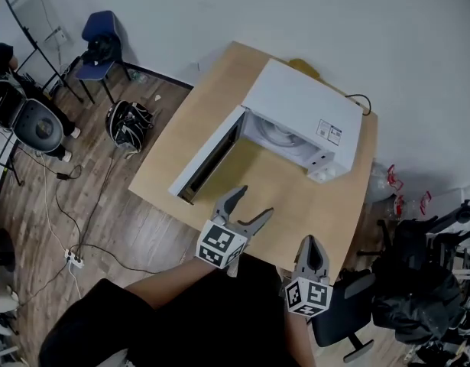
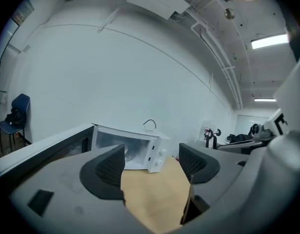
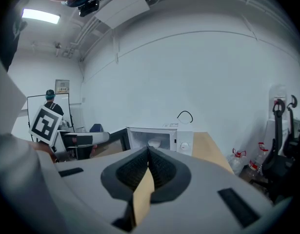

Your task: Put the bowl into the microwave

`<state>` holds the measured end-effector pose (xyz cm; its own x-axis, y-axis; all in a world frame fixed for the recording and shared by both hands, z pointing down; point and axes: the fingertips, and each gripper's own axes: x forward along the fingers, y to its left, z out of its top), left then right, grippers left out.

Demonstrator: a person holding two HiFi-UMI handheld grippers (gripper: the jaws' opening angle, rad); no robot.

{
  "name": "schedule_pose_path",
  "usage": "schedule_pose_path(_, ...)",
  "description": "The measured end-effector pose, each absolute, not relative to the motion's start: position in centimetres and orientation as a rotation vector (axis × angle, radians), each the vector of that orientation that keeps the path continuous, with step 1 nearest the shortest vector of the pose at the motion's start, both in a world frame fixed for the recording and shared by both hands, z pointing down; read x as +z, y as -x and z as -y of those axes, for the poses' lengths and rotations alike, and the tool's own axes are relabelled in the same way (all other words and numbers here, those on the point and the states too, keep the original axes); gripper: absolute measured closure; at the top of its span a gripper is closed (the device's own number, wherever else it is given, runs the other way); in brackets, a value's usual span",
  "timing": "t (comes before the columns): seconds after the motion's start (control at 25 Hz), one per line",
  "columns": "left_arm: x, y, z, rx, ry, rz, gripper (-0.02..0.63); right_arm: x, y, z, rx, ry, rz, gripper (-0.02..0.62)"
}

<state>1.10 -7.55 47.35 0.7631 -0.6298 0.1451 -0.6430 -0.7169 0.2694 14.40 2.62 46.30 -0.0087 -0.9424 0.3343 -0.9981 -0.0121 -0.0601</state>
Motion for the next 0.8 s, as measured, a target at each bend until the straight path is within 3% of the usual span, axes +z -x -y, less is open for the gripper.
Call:
schedule_pose_path(0.04, 46.5, -1.0, 6.0, 0.040, -2.676, 0.962, 0.267, 46.0, -14.1, -3.2, 0.415, -2.065, 2.064, 0.535)
schedule_pose_path(0.16, 44.3, -0.1, 1.8, -0.060, -2.666, 0.910, 0.488, 45.0, -12.8, -4.5, 0.394, -2.048, 2.095, 0.535)
schedule_pose_path(0.24, 43.7, 0.3, -0.3, -0.090, -2.626, 0.897, 0.510, 44.5, -12.1, -5.1, 0.374, -2.033, 2.122, 0.535)
schedule_pose_path(0.32, 43.5, 0.4, -1.9, -0.071, -2.617, 0.912, 0.578, 43.9, -11.8, -5.7, 0.355, -2.022, 2.150, 0.535)
schedule_pose_path(0.8, 40.7, -1.6, -15.4, 0.060, -2.758, 1.013, 0.586, 41.3, -10.8, -18.2, 0.260, -1.997, 2.200, 0.535)
